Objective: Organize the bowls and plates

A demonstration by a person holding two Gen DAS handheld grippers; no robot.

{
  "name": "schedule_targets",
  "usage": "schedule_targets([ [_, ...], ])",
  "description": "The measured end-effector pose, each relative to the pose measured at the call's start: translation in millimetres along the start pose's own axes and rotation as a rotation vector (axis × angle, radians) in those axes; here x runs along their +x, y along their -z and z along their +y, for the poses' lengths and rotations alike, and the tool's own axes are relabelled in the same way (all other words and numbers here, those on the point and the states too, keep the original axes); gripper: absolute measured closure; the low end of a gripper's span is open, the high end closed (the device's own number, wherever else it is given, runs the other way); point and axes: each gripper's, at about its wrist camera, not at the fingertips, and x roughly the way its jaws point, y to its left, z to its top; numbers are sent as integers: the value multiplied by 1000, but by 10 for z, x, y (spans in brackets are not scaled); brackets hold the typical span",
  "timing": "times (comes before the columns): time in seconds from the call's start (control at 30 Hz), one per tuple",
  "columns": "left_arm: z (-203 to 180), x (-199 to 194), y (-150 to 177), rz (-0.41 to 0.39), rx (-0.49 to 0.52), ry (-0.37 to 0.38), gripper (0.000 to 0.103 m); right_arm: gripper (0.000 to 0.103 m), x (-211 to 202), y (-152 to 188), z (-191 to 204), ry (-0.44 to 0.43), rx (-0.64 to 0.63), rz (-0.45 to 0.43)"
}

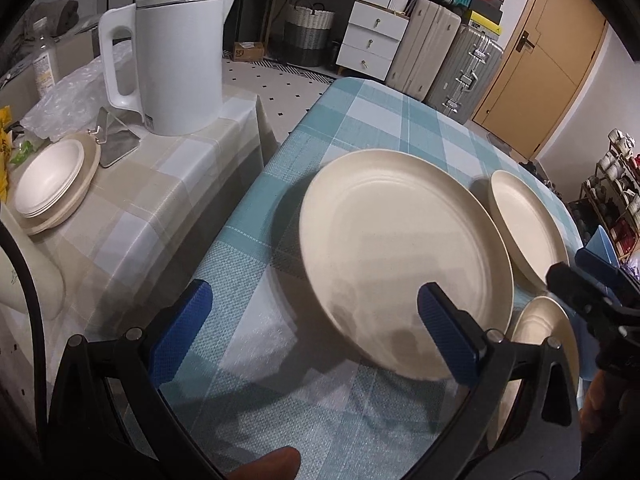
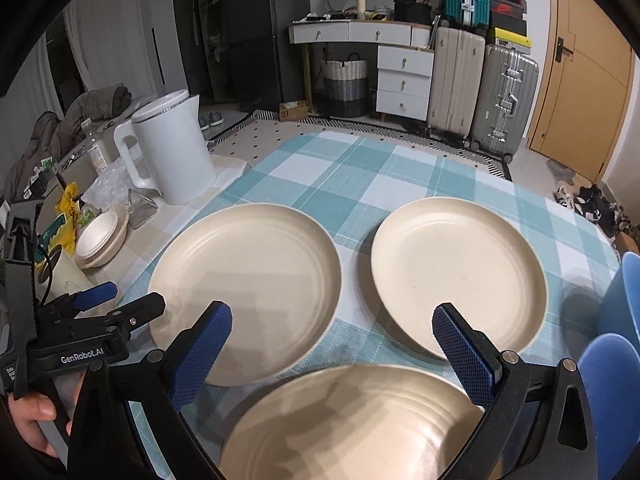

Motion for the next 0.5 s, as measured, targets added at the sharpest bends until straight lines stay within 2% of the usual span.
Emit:
schedule_targets([
  [0.27, -64, 140, -53, 22, 11, -11, 1, 1, 272, 16, -30, -17, 16, 44],
  [0.43, -81, 181, -29, 27, 21, 2, 1, 10, 406, 20, -33, -38, 24, 73],
  [0.5, -71, 198, -25, 33, 19, 14, 8, 17, 454, 27, -31, -47, 26, 84],
])
